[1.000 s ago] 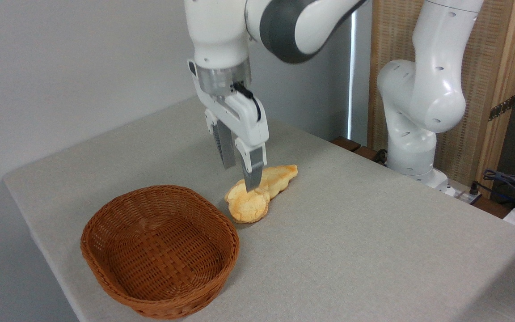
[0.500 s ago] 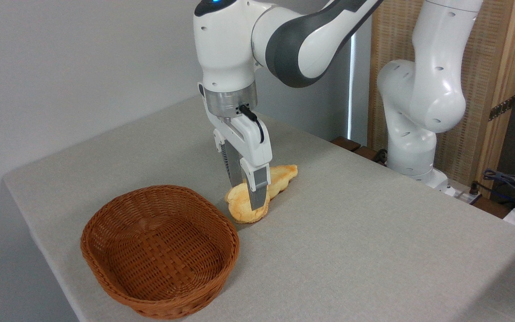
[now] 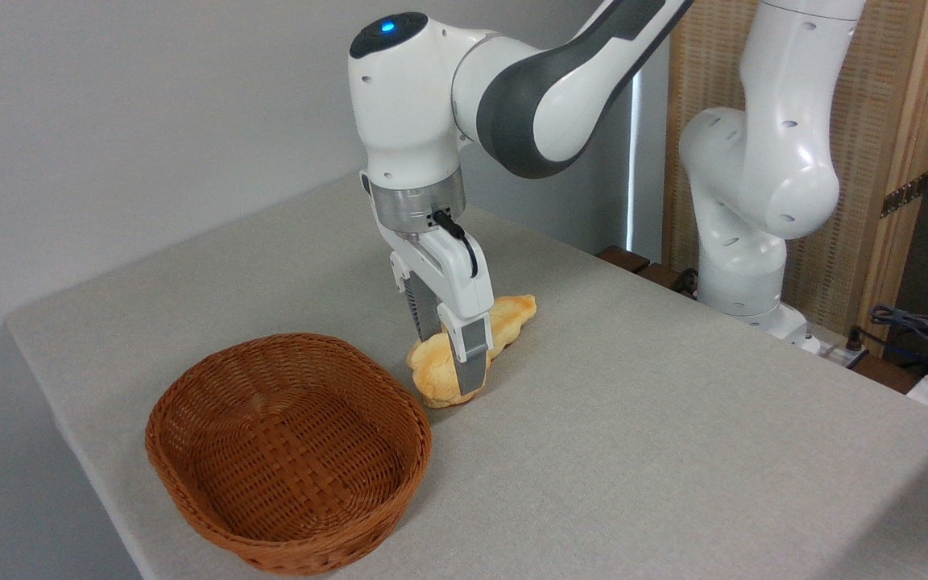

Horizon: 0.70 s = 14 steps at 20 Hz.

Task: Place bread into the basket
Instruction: 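Close the gripper on the round bun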

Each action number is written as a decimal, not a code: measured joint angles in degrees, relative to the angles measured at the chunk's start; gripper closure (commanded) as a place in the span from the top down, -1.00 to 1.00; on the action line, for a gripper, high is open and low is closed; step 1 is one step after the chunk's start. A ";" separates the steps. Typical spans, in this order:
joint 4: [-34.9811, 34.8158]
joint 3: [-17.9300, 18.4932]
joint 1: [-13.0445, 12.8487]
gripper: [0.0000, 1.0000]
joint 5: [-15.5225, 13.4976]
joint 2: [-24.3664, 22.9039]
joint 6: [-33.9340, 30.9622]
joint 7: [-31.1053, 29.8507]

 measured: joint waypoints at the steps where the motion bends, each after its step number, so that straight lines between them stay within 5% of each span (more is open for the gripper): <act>1: -0.05 0.01 0.00 1.00 0.04 0.13 0.01 0.00; 5: -0.12 0.02 0.00 1.00 0.84 0.80 0.09 0.00; 8: -0.12 0.02 0.00 0.52 0.85 1.20 0.35 0.00; 14: -0.16 0.02 -0.01 0.37 0.88 1.56 1.39 0.01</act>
